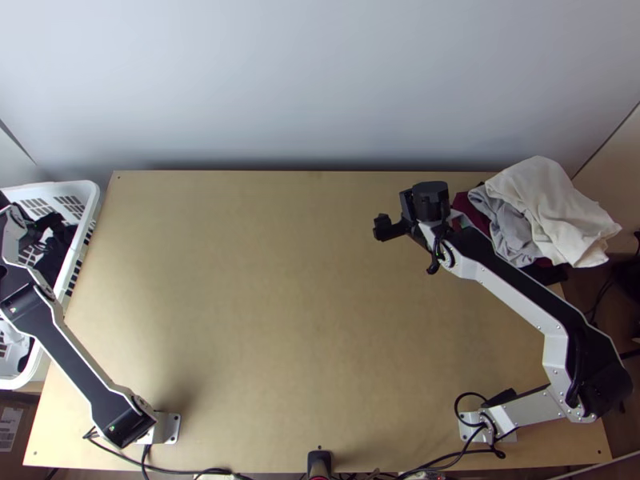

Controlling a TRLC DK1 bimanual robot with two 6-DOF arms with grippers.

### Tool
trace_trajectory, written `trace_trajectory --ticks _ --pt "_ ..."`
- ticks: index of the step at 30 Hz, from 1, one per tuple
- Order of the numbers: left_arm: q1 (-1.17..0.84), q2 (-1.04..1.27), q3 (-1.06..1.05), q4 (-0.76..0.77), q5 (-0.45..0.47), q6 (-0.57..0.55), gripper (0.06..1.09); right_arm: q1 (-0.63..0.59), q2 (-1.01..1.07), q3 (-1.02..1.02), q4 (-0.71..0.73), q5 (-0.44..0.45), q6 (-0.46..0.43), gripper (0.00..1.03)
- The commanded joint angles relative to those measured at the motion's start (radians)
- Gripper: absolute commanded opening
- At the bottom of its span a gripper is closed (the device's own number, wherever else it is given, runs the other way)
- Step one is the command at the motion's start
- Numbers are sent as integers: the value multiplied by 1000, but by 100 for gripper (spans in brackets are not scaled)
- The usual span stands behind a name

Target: Fold the t-shirt

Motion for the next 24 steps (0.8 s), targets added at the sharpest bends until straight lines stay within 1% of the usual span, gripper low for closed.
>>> trace_trajectory --ticks 1,10,22,24 --pt "-4 74 39 34 -16 5 103 1 2 -2 -2 11 -7 98" --pt "-1 154 59 102 -23 38 103 2 13 -12 -9 20 -22 98" --pt "-1 238 72 211 -43 81 103 30 95 71 -28 49 -33 98" --pt "-6 253 78 232 -43 89 103 44 107 77 -28 52 -47 98"
